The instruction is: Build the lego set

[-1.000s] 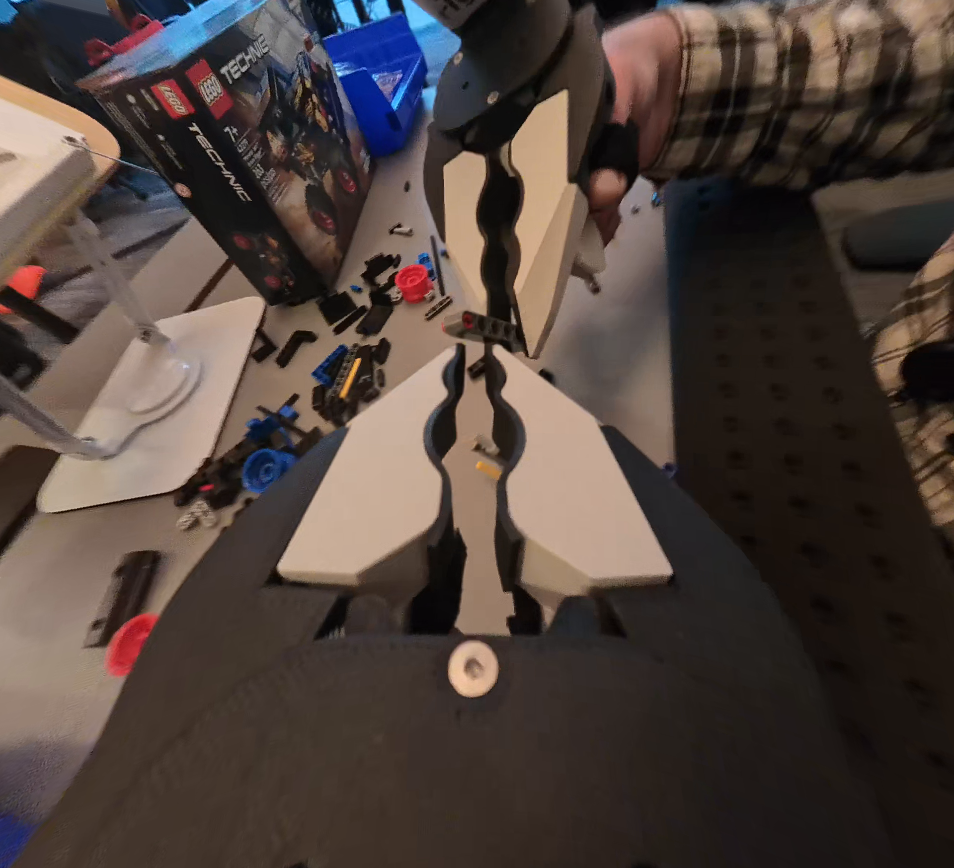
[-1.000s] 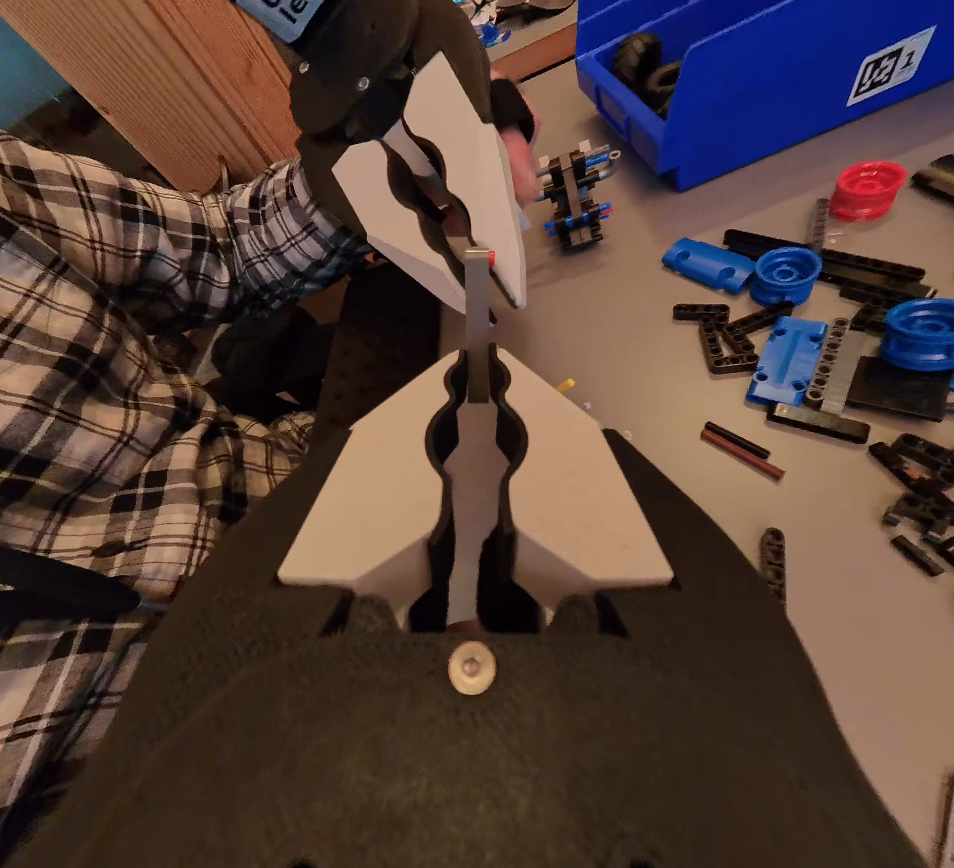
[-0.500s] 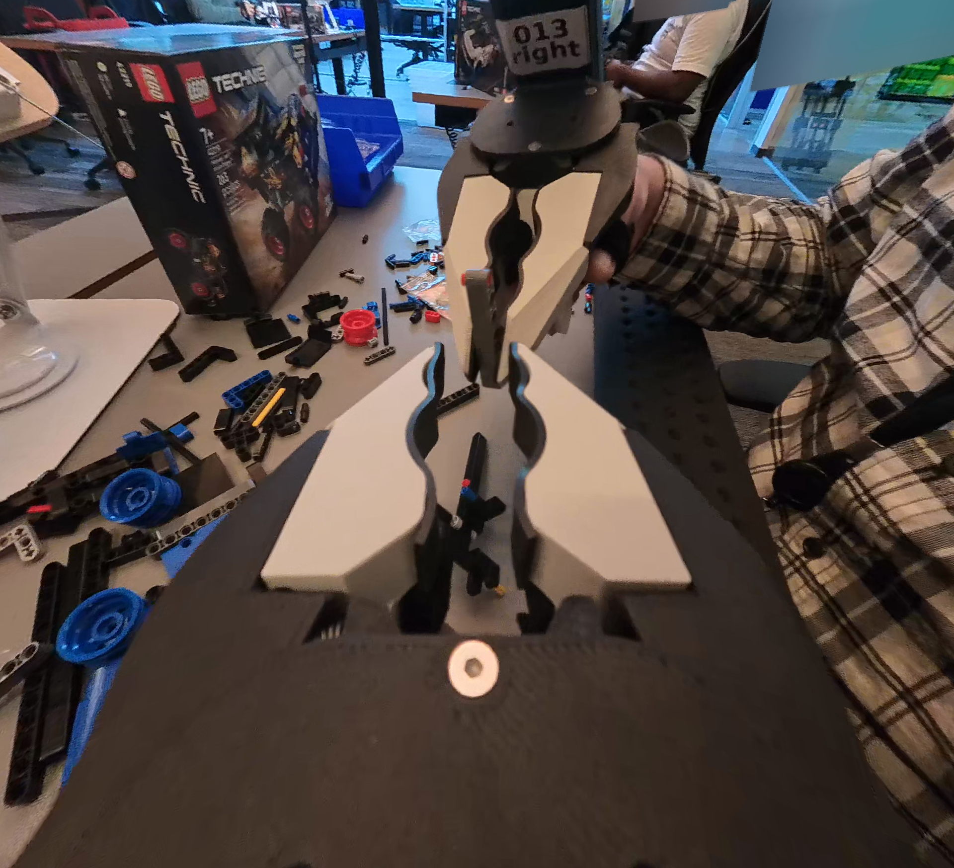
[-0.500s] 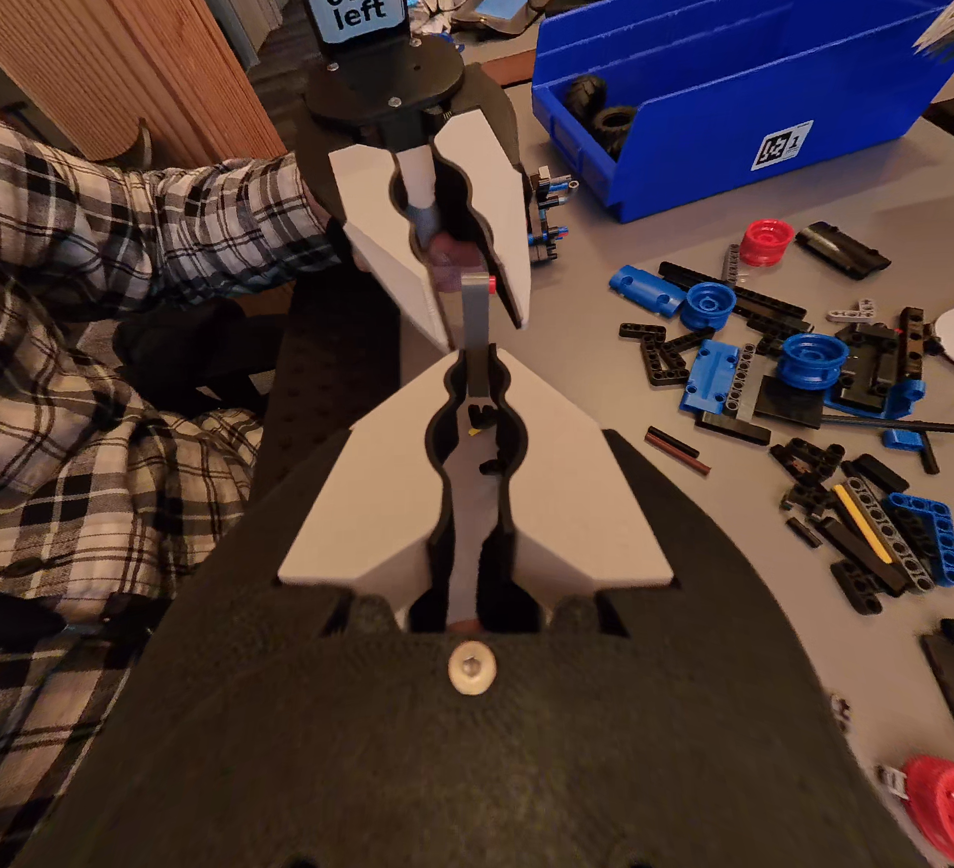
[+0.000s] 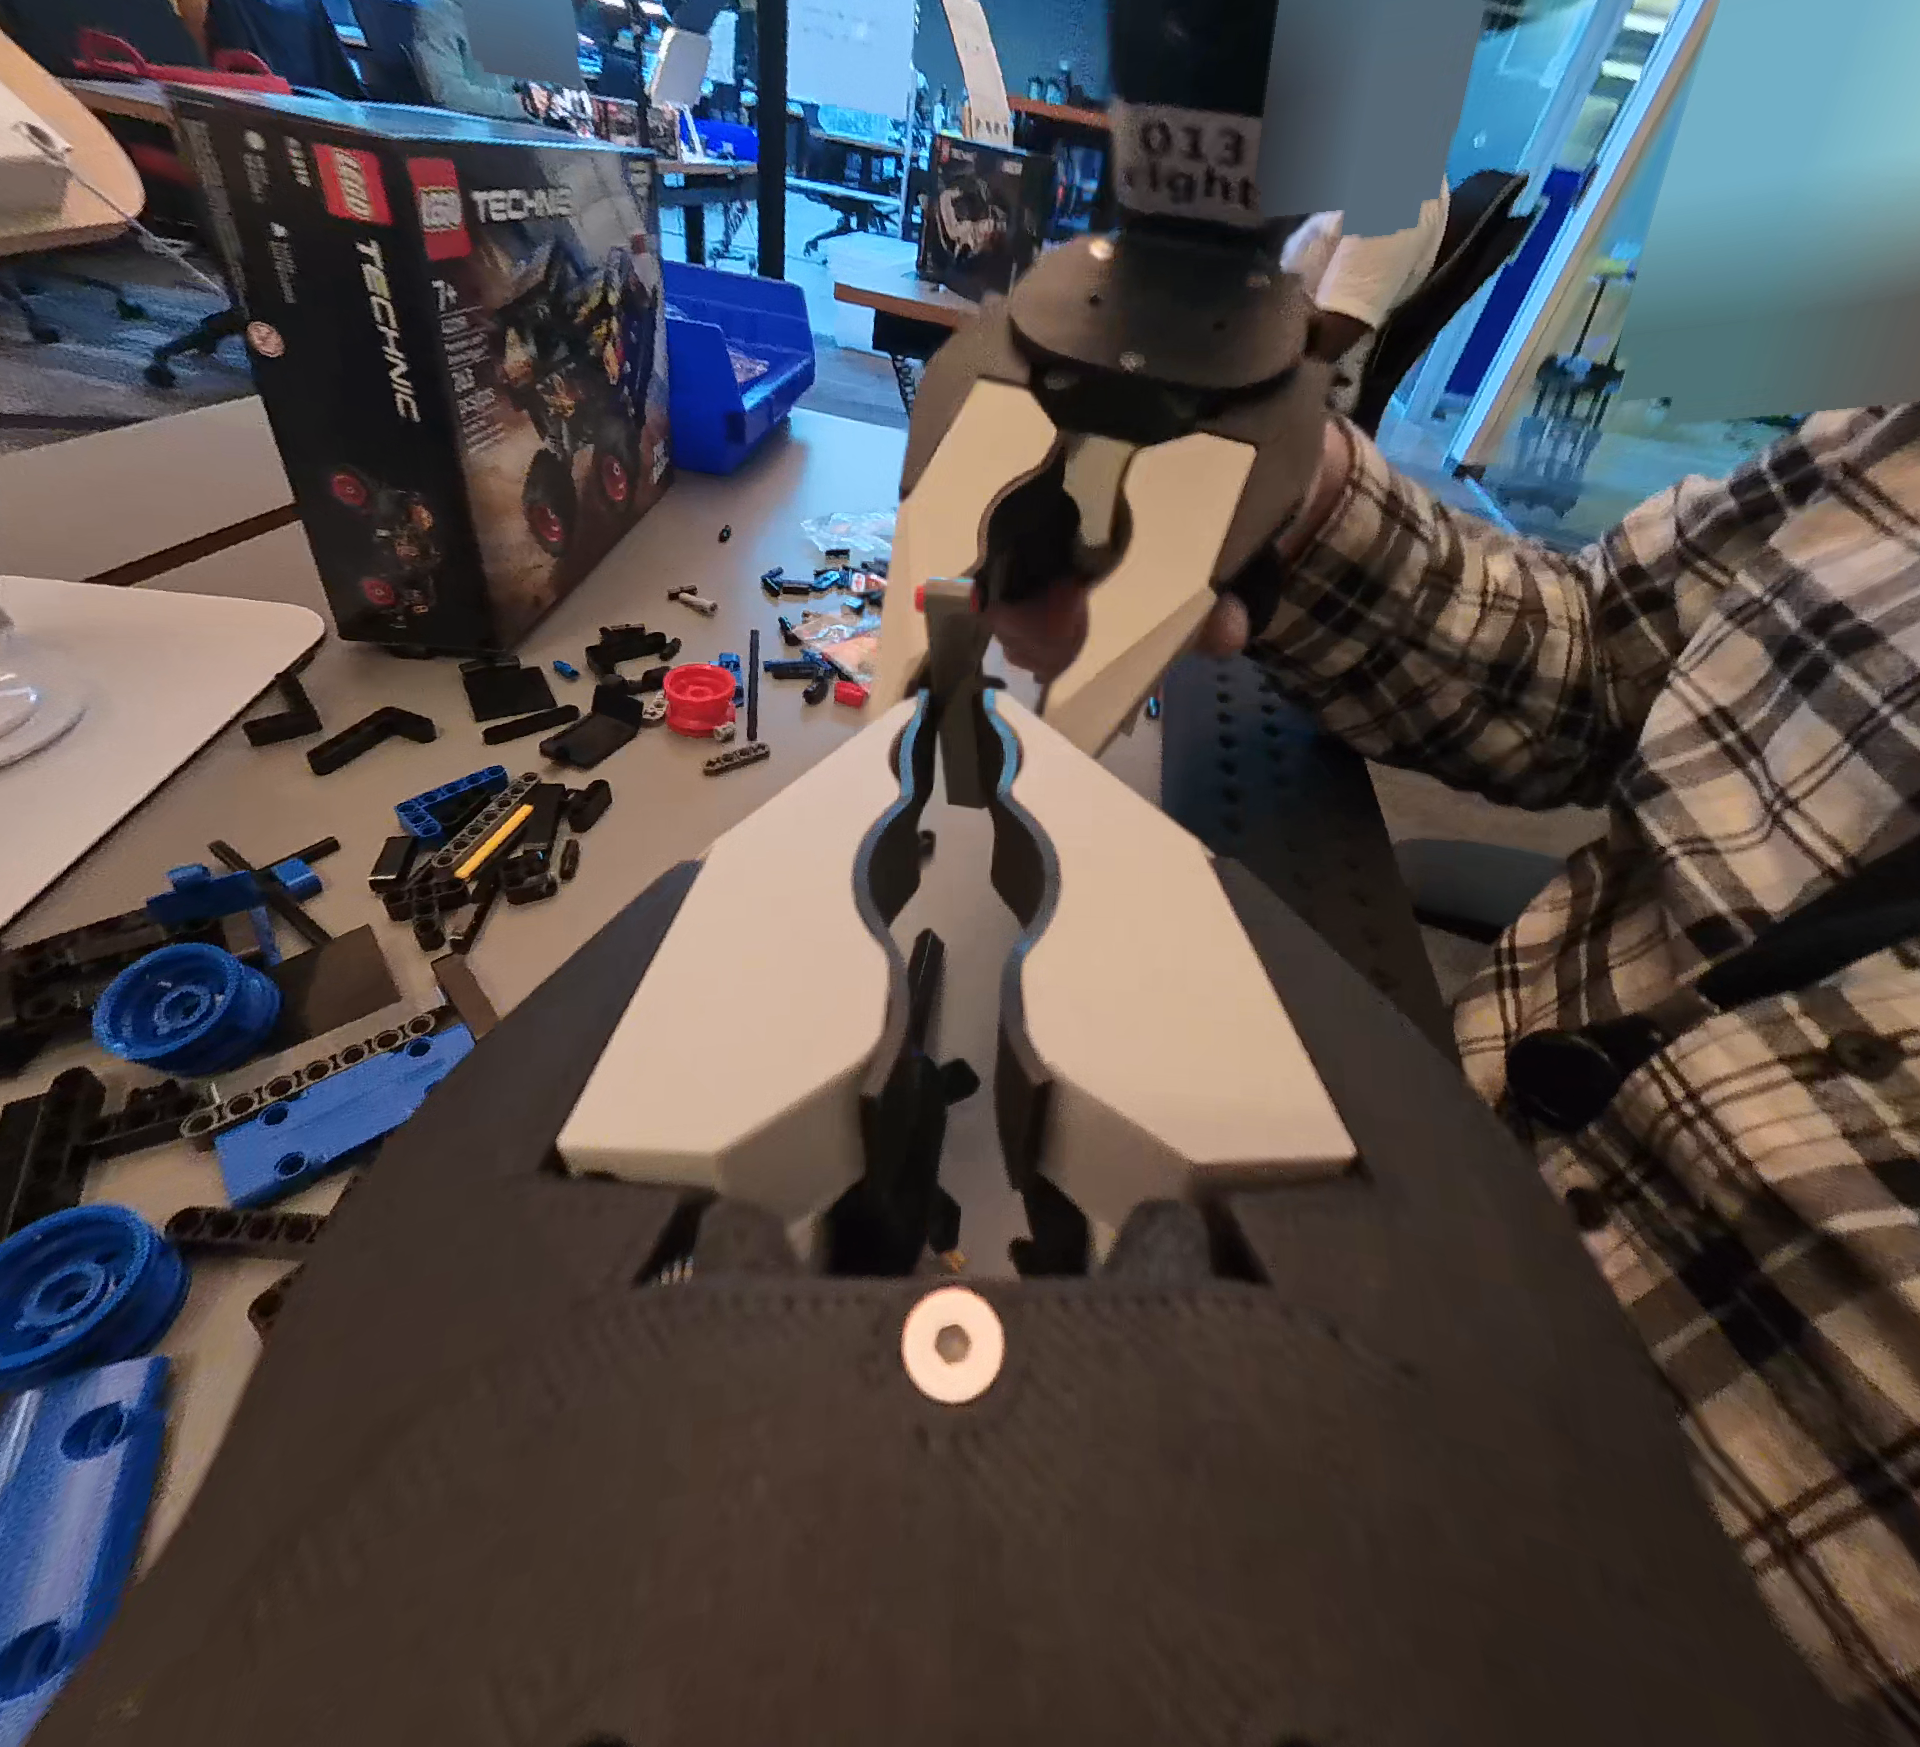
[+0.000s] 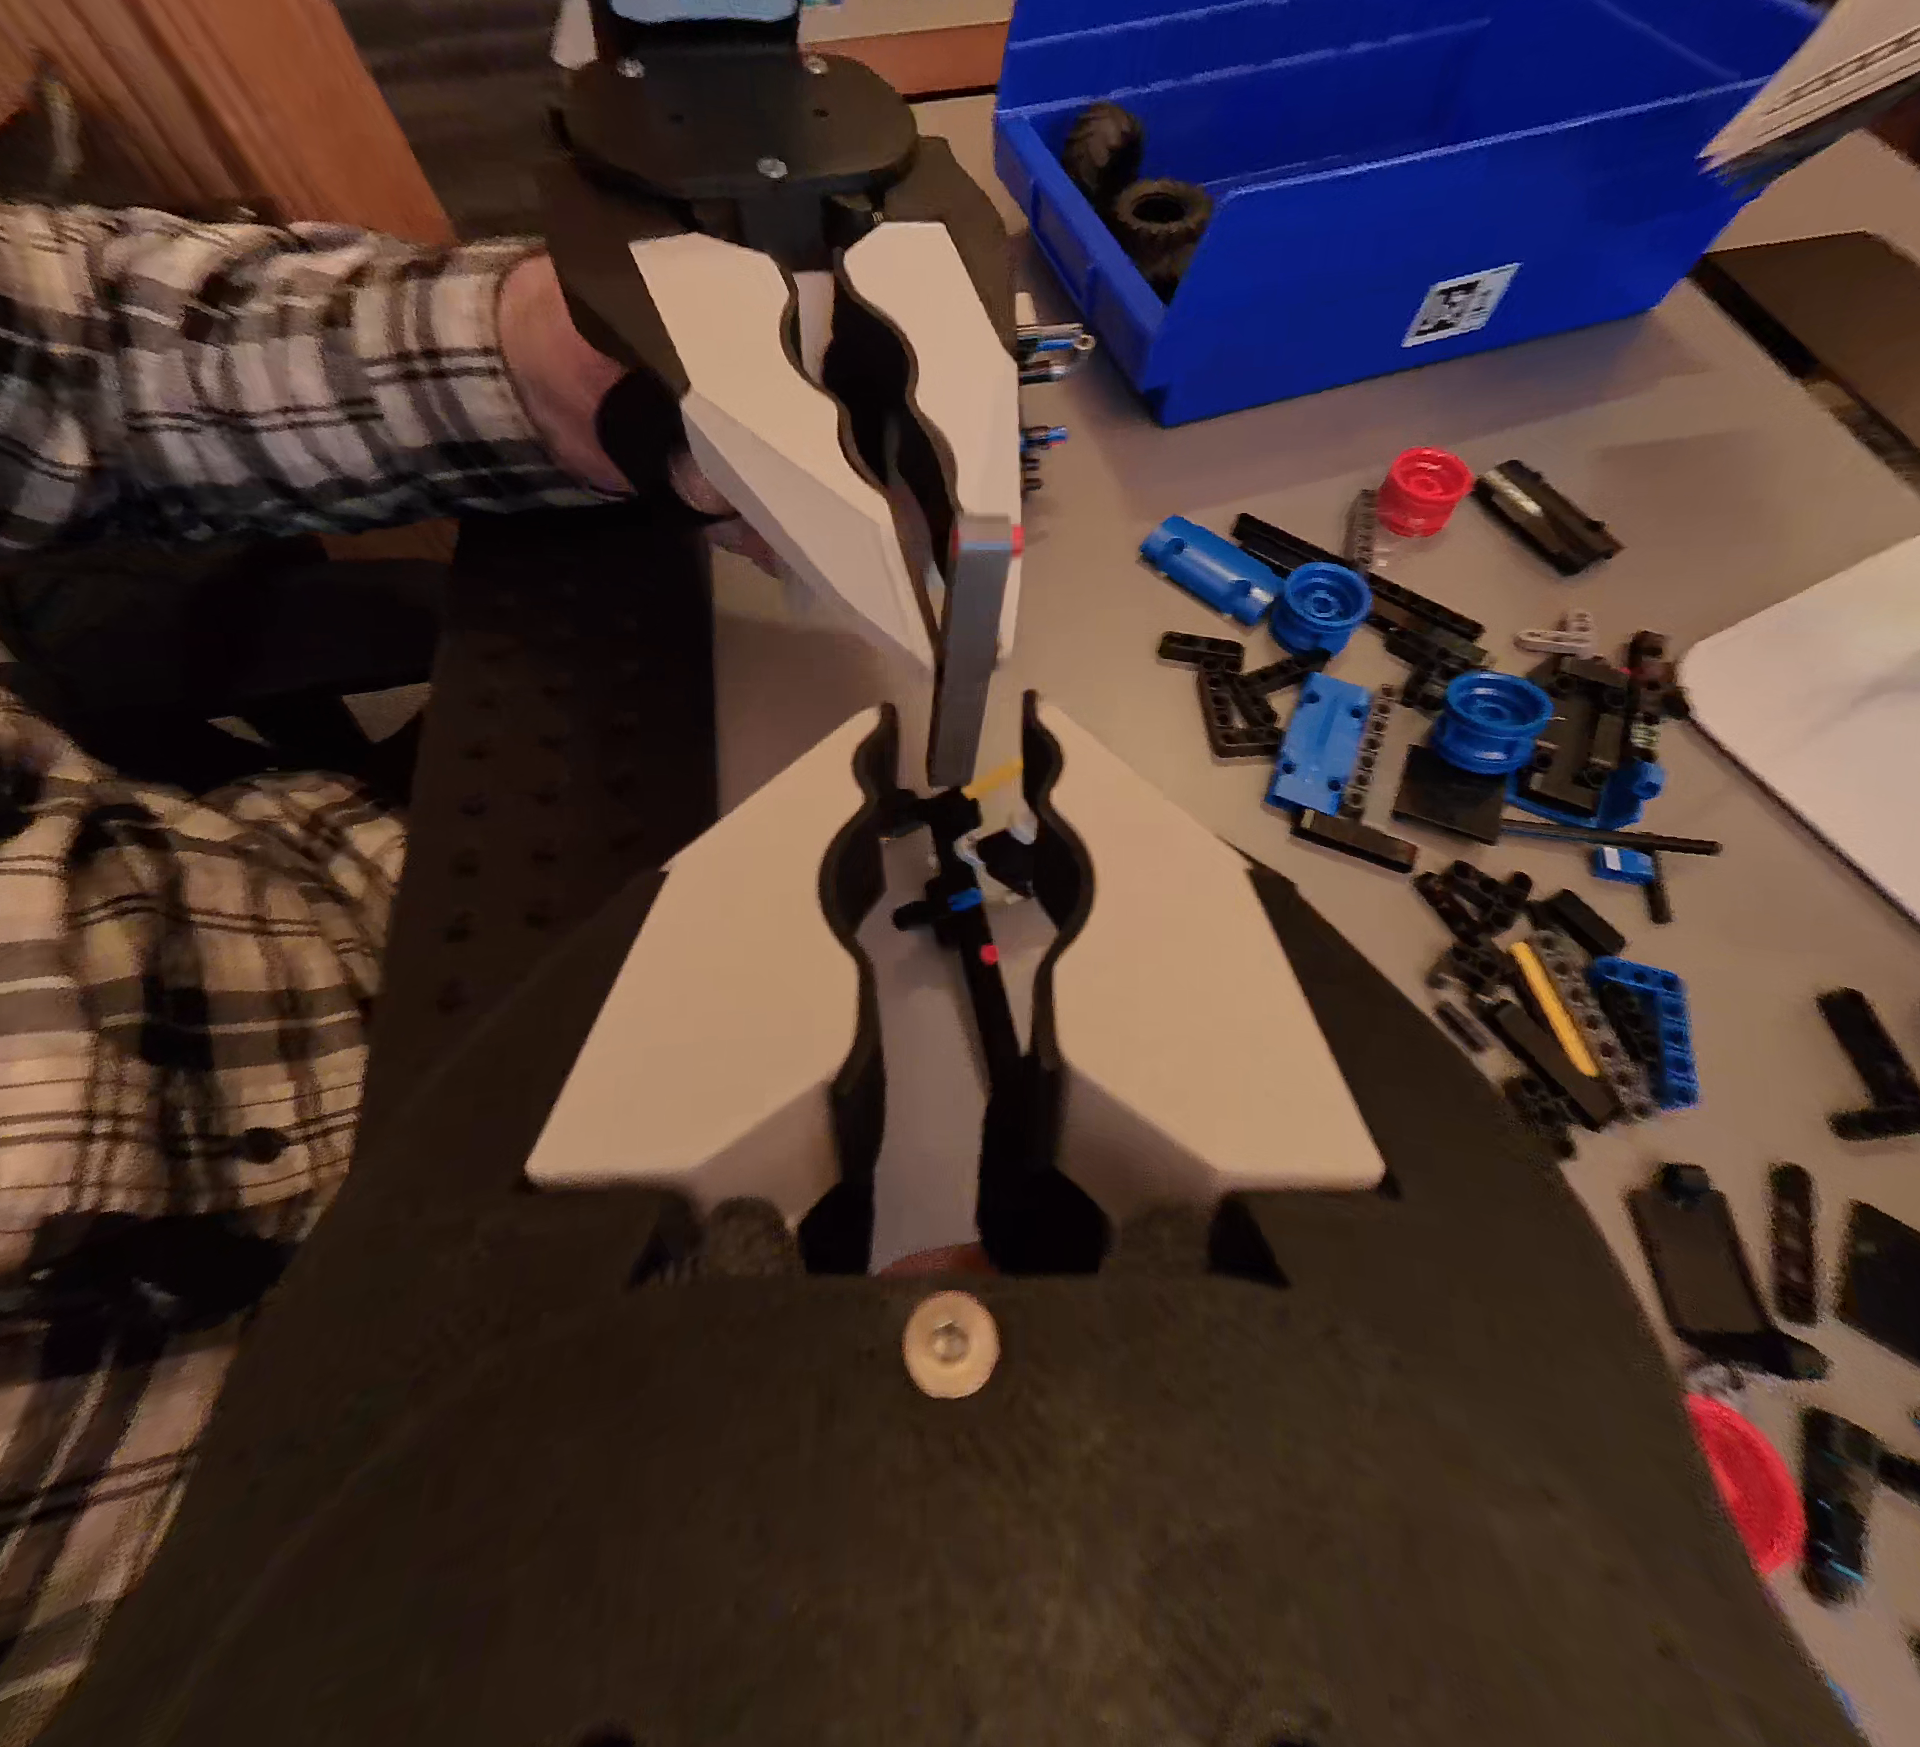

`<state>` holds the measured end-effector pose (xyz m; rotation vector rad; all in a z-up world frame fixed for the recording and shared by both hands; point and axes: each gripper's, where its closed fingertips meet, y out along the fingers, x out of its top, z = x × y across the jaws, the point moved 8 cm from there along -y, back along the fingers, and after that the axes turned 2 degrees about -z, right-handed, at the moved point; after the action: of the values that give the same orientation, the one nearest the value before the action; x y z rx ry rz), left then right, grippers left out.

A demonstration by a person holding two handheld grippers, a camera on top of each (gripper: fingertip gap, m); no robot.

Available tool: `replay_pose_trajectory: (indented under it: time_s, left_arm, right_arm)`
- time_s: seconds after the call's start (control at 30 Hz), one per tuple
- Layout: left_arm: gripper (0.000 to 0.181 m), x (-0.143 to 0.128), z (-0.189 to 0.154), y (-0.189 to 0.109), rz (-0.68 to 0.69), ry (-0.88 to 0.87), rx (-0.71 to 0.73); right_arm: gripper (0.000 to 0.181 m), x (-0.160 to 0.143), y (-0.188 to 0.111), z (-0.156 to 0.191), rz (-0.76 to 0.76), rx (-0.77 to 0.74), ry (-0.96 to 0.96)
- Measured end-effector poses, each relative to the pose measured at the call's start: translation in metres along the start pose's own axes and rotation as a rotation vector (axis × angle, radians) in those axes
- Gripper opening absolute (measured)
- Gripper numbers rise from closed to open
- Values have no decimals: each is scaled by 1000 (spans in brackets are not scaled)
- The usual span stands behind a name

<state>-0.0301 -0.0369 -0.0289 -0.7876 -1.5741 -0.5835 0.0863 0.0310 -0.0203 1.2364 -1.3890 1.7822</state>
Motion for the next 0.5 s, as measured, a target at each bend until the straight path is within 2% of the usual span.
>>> replay_pose_trajectory:
  time_s: [0.07,0.2,0.37,0.5]
  left_arm:
    - [6,2,5,-1,-25,-36,34]
    - [6,5,12,-1,-65,-94,100]
    - [6,5,11,7,-68,-133,137]
    - [6,6,12,8,-86,-149,180]
  right_arm:
    - [31,1,-2,-2,-10,-116,-57]
    - [30,-4,-12,1,21,-343,-191]
    - [21,-2,-3,18,12,-478,-270]
    - [14,0,3,18,16,-593,-304]
